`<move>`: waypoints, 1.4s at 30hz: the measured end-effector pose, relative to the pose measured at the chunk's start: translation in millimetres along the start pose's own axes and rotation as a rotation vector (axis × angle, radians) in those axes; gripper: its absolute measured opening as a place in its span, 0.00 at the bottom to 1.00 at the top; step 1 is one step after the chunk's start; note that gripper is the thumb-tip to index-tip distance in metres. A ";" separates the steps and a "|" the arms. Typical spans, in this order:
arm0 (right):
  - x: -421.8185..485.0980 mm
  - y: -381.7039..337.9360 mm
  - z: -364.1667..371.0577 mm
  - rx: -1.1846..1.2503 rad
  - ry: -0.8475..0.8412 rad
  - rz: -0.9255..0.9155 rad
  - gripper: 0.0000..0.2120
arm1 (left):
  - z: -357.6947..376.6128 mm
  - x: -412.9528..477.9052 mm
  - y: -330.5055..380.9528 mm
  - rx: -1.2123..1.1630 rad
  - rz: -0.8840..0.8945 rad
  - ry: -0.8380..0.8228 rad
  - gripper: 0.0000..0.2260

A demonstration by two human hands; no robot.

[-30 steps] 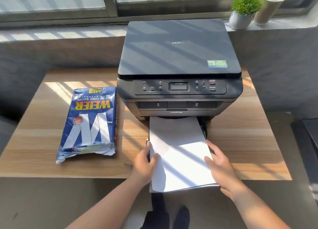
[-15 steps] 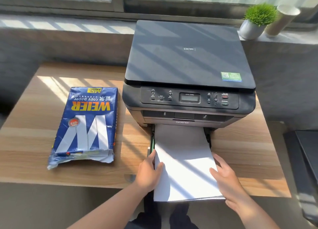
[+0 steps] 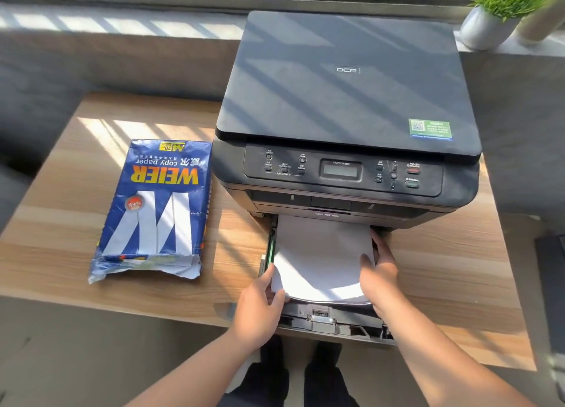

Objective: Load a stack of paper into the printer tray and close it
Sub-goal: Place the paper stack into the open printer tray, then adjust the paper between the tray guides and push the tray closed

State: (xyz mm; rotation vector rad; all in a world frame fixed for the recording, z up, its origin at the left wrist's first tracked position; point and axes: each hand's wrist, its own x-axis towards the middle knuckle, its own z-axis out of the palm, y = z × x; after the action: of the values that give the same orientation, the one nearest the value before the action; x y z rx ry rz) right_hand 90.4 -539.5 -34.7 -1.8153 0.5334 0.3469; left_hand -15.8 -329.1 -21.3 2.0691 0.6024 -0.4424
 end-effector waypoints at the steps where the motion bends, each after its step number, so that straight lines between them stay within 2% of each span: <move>1: 0.1 1.6 2.8 -0.016 0.012 0.001 0.30 | 0.5 -1.4 1.7 0.003 0.006 0.003 0.27; 3: -0.8 7.1 7.4 -0.074 0.044 -0.018 0.29 | -0.4 -6.2 7.5 0.095 0.054 0.070 0.23; 6: -6.1 9.3 8.0 -0.165 0.081 -0.079 0.27 | -2.3 -11.9 15.3 0.378 0.180 0.254 0.15; 8: -13.7 5.3 2.2 -0.314 0.151 -0.220 0.24 | -1.9 -10.2 17.4 0.427 0.202 0.302 0.14; 10: -18.1 6.7 -6.9 -0.540 0.299 -0.367 0.21 | -5.3 -4.0 20.9 0.410 0.208 0.310 0.12; 12: -20.0 12.4 -19.5 -0.621 0.383 -0.303 0.18 | -9.9 5.7 25.6 0.352 0.198 0.309 0.11; 15: -21.2 27.8 -30.2 -0.634 0.264 -0.079 0.16 | -12.3 19.3 31.0 0.266 0.145 0.293 0.10; 18: -23.5 35.8 -30.2 -0.575 0.225 -0.081 0.11 | -9.2 25.8 32.3 0.253 0.153 0.288 0.10; 25: -21.9 35.3 -23.8 -0.478 0.339 0.024 0.09 | 1.3 18.8 37.9 0.203 0.161 0.312 0.04; 31: -22.3 33.6 -19.2 -0.478 0.365 0.025 0.08 | -0.4 21.2 35.2 0.213 0.117 0.322 0.09; 37: -21.3 40.2 -17.6 -0.442 0.364 -0.011 0.07 | 2.9 28.8 37.4 0.480 0.113 0.291 0.21; 40: -20.5 41.5 -16.8 -0.420 0.368 -0.004 0.07 | 2.7 31.2 32.3 0.555 0.106 0.244 0.28; 42: -20.8 40.5 -15.0 -0.410 0.364 -0.007 0.07 | 4.3 32.0 30.7 0.565 0.098 0.241 0.28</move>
State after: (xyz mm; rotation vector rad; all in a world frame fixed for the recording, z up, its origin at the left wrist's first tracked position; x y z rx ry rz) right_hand 51.1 -559.8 -53.2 -2.2972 0.7476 0.1231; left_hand 27.6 -339.3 -19.6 2.7065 0.5537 -0.3310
